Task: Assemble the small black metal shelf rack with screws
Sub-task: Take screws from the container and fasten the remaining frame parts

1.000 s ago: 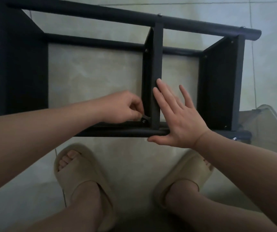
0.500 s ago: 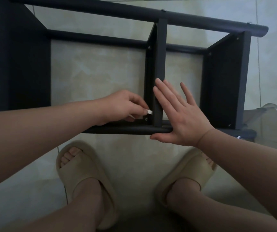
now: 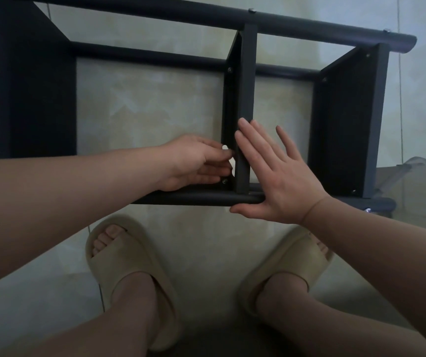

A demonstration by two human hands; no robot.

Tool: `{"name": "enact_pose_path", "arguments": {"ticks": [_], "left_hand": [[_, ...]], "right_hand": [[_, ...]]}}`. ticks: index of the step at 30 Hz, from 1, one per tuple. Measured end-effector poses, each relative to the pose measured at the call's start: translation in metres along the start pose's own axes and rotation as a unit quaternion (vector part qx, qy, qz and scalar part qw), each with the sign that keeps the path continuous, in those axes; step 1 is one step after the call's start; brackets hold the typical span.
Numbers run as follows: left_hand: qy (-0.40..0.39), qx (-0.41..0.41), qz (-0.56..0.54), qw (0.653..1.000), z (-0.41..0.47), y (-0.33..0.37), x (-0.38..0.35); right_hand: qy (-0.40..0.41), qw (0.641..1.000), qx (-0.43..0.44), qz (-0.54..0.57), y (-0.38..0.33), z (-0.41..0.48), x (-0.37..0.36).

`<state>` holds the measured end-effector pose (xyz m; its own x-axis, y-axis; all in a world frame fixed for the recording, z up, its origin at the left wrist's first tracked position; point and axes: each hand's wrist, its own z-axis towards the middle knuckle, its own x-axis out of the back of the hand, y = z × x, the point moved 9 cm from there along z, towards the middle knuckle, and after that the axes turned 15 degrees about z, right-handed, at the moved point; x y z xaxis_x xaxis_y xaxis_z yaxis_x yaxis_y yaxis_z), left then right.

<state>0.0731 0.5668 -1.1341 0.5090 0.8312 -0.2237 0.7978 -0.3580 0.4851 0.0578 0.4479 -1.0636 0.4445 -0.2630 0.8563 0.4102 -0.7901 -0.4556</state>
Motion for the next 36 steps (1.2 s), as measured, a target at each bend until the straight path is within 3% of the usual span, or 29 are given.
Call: {"name": "enact_pose_path", "arguments": {"ticks": [9,16,29,36], "left_hand": [[0.006,-0.023,0.017,1.0,0.0,0.006,-0.005],[0.024,-0.041,0.102,0.994,-0.002,0.009,0.0],[0.018,0.007,0.027,0.999,-0.002,0.002,-0.002],[0.015,0.002,0.06,0.998,-0.003,0.005,-0.002]], "right_hand": [[-0.003,1.0,-0.001,0.001,0.0,-0.001,0.0],[0.0,1.0,0.0,0.005,0.0,0.0,0.0],[0.0,1.0,-0.002,0.006,0.0,0.0,0.001],[-0.001,1.0,-0.004,0.009,0.001,0.0,0.001]]}}
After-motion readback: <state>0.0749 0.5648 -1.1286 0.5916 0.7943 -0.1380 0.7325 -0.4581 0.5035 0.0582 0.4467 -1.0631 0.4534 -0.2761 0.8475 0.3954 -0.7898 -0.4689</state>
